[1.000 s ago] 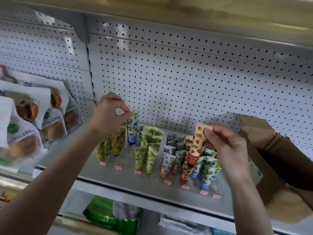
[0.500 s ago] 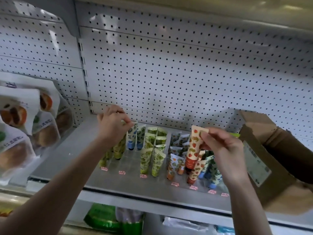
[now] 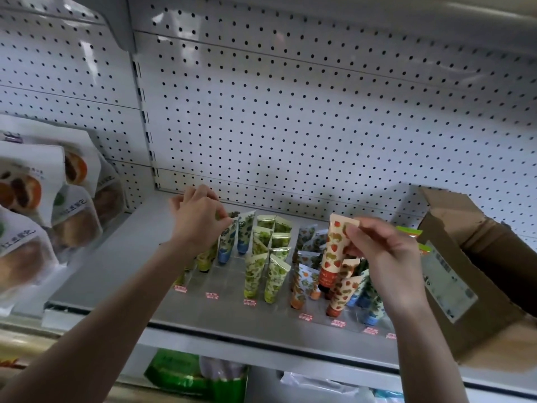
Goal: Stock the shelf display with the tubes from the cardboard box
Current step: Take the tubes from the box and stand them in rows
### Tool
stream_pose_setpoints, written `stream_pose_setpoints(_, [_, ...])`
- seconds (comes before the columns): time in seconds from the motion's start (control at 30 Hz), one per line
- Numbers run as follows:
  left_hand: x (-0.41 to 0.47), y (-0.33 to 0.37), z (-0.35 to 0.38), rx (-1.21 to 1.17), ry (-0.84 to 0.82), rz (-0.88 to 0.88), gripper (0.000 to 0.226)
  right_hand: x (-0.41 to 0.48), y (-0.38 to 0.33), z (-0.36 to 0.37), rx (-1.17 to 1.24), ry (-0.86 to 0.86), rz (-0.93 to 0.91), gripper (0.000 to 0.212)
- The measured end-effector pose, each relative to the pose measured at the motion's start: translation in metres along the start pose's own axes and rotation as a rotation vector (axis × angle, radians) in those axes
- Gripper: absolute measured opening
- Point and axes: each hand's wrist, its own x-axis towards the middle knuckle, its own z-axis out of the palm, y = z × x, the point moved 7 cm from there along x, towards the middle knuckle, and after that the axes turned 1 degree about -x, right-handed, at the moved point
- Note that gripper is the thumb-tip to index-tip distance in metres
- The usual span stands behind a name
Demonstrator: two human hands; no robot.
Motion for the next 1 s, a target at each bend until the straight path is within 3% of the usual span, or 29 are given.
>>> stream_pose_setpoints(0.43, [-0.002, 0.002, -0.004, 0.099, -0.104, 0.004, 0.010, 0.001, -0.001, 0.001, 0.022, -0.028, 0.012, 0.010])
stream_pose_setpoints(1.0, [0.000, 0.027, -0.022, 0.004, -0.066, -0.006, 0.008, -0.006, -0.005, -0.020, 0.044, 0.010, -0.026, 0.014])
